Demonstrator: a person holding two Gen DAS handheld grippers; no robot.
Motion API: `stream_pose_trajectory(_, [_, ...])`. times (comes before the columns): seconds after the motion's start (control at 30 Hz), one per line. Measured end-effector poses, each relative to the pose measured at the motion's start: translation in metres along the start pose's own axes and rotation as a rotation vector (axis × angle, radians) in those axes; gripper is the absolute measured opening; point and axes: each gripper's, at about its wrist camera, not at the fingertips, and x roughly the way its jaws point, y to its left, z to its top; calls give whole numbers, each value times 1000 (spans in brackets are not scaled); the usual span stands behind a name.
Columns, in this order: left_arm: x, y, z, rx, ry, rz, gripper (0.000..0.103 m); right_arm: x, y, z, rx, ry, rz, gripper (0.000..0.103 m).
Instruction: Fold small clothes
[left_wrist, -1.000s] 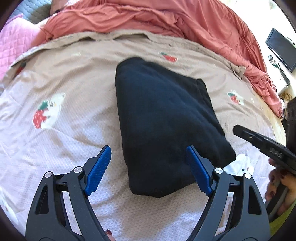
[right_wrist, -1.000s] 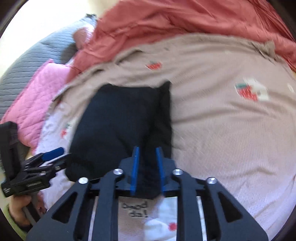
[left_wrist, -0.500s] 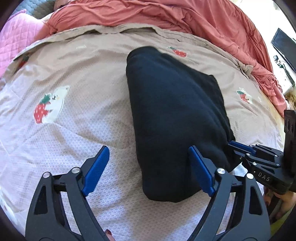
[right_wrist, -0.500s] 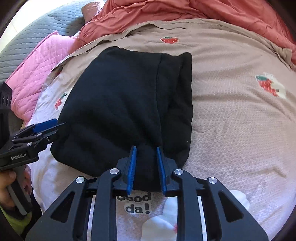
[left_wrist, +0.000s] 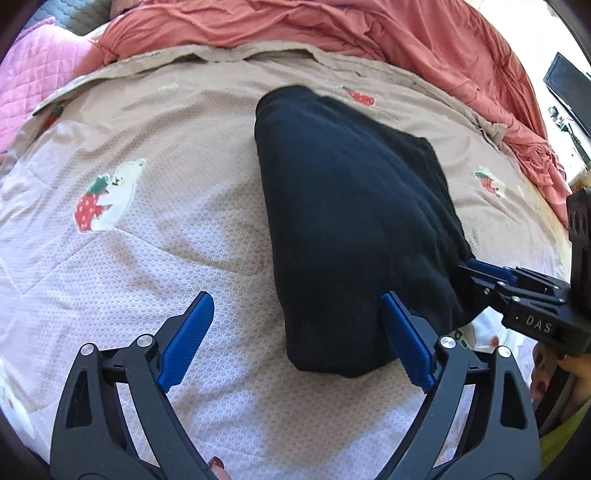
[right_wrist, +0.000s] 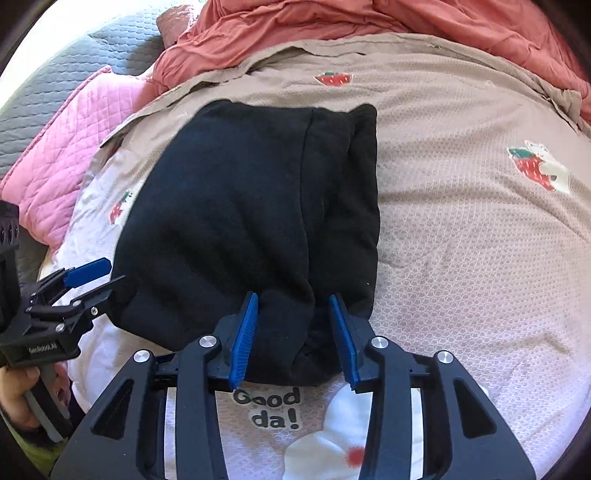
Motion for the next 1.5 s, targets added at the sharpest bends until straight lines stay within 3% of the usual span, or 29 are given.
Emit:
stream_pose_trajectory(0.1, [-9, 0, 0, -9, -10, -11, 84, -10, 2, 1, -4, -22, 22, 41])
stream_pose_trajectory(0.37, [-27, -5, 7, -4, -38, -12, 85, -51, 6, 12, -22, -171, 79, 61])
stream_pose_trajectory(0.47, [-36, -7, 11, -5, -53, -19, 89, -53, 2, 9, -53, -247, 79, 69])
stream_pose_trajectory(0.53, [-42, -9, 14, 5, -67, -20, 90, -47, -3, 14, -34, -202, 61, 69])
stream_pose_trajectory(0.57, [-45, -9, 16, 7, -73, -18, 92, -51, -5, 17, -17, -221, 85, 71])
stream_pose_trajectory(0.6, [-48, -10, 18, 5, -85, -18, 93, -57, -8, 19, -3, -250, 112, 83])
stream_pose_trajectory(0.77, [-56, -12, 29, -8, -115, -38, 93, -70, -11, 24, -14, -309, 124, 93])
stream_pose_trajectory(1.5, [-3, 2, 53, -25, -75, -11, 94, -27, -44, 40, 9, -218, 74, 94])
